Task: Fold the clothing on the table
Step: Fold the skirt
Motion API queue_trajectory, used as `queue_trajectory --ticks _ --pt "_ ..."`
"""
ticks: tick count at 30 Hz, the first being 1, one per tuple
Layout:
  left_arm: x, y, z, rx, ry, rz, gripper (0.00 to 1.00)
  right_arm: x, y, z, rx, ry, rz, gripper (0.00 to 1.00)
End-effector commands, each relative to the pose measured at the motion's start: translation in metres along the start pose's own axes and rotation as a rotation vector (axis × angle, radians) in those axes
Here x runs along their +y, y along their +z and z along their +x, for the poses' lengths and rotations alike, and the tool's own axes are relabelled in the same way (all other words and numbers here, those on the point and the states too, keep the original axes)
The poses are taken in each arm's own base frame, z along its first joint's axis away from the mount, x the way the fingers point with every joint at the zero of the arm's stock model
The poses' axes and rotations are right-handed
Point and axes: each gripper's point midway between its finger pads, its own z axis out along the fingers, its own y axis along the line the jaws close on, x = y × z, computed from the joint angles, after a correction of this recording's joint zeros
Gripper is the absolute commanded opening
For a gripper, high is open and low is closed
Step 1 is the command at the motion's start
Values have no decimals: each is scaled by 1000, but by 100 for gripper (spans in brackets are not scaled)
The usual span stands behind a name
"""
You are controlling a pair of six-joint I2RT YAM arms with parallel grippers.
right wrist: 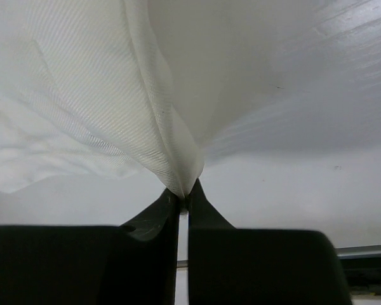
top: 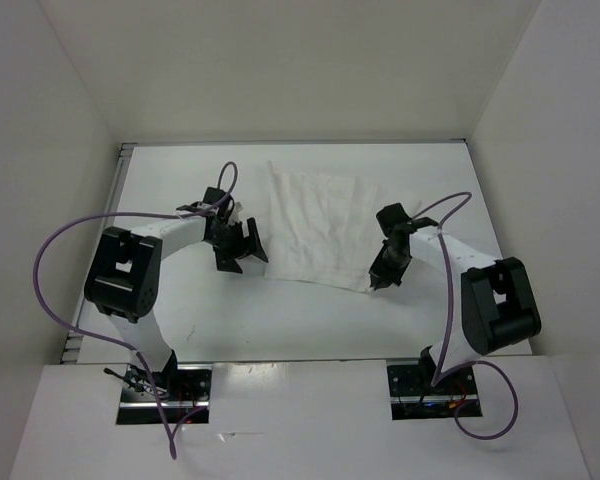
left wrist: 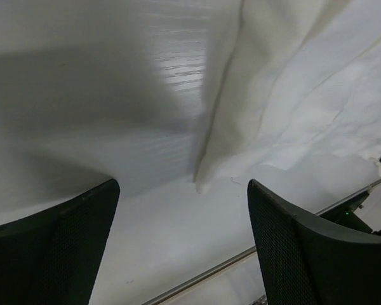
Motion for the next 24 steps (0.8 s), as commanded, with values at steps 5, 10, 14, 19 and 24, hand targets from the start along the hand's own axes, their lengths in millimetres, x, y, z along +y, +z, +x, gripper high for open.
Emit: queue_trajectory --ticks 5,10,14,19,24 --pt "10 39 13 77 -6 -19 66 19 -17 -10 -43 14 -65 0" --pt "6 54 16 109 10 -29 28 25 -18 -10 -39 21 -91 0" --pt "6 66 21 125 15 -43 37 35 -17 -4 -13 18 -140 0" --pt "-3 73 26 160 24 9 12 35 -22 -9 -40 18 -134 0" --pt "-37 19 -11 45 87 105 0 40 -40 -20 -94 9 -148 0"
